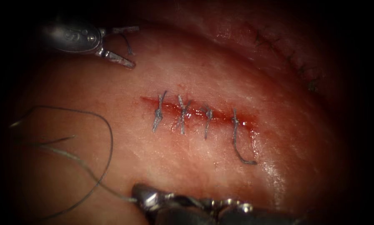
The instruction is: Wound Closure
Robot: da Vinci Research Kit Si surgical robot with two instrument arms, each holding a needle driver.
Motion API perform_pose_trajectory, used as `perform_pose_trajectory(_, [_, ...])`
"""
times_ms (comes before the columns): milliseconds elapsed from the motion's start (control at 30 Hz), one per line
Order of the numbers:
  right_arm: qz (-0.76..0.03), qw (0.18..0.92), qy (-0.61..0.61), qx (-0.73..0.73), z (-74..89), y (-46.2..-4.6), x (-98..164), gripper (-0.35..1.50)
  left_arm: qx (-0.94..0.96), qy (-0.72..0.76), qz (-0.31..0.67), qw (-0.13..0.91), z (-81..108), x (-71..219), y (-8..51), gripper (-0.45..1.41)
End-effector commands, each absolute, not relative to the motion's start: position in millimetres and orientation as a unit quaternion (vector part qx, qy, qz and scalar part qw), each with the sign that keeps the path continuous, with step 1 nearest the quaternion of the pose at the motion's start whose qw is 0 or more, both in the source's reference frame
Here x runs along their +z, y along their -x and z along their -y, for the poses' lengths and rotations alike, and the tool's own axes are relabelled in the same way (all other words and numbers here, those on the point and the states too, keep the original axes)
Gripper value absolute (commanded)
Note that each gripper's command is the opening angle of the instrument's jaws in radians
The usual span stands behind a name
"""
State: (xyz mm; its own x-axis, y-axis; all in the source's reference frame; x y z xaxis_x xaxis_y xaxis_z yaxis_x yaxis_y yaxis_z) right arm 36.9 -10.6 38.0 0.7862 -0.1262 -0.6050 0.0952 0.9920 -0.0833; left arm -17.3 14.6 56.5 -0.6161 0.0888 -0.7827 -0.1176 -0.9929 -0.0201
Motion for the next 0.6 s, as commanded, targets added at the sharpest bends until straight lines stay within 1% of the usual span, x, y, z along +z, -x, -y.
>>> perform_pose_trajectory(33, [-0.327, 0.943, 0.024, -0.050, 12.2, -37.7, 38, 0.71, 0.899, 0.434, -0.017, 0.063, -14.2, 57, 18.1, 0.39])
perform_pose_trajectory(67, [-0.333, 0.942, 0.030, -0.035, 12.1, -37.6, 38, 1.18, 0.897, 0.437, -0.017, 0.065, -14.1, 57, 18.5, 0.39])
perform_pose_trajectory(100, [-0.342, 0.939, 0.046, -0.014, 11.8, -37.3, 39, 1.40, 0.895, 0.440, -0.017, 0.066, -14.0, 57, 18.7, 0.39])
perform_pose_trajectory(133, [-0.347, 0.936, 0.053, 0.004, 11.5, -36.9, 39, 1.48, 0.893, 0.444, -0.018, 0.067, -13.8, 57, 19.0, 0.39])
perform_pose_trajectory(333, [-0.371, 0.925, 0.024, 0.084, 10.1, -32.4, 40, 1.48, 0.880, 0.469, -0.017, 0.074, -12.6, 55, 20.7, 0.41])
perform_pose_trajectory(467, [-0.404, 0.905, -0.014, 0.131, 9.4, -28.8, 41, 1.48, 0.864, 0.494, -0.016, 0.092, -11.9, 54, 21.8, 0.41])
perform_pose_trajectory(500, [-0.417, 0.896, -0.034, 0.147, 9.3, -27.1, 41, 1.48, 0.855, 0.507, -0.012, 0.103, -11.7, 54, 22.1, 0.39])
perform_pose_trajectory(600, [-0.455, 0.869, -0.083, 0.176, 10.0, -24.5, 42, 1.48, 0.829, 0.545, 0.009, 0.122, -11.1, 53, 23.4, 0.39])
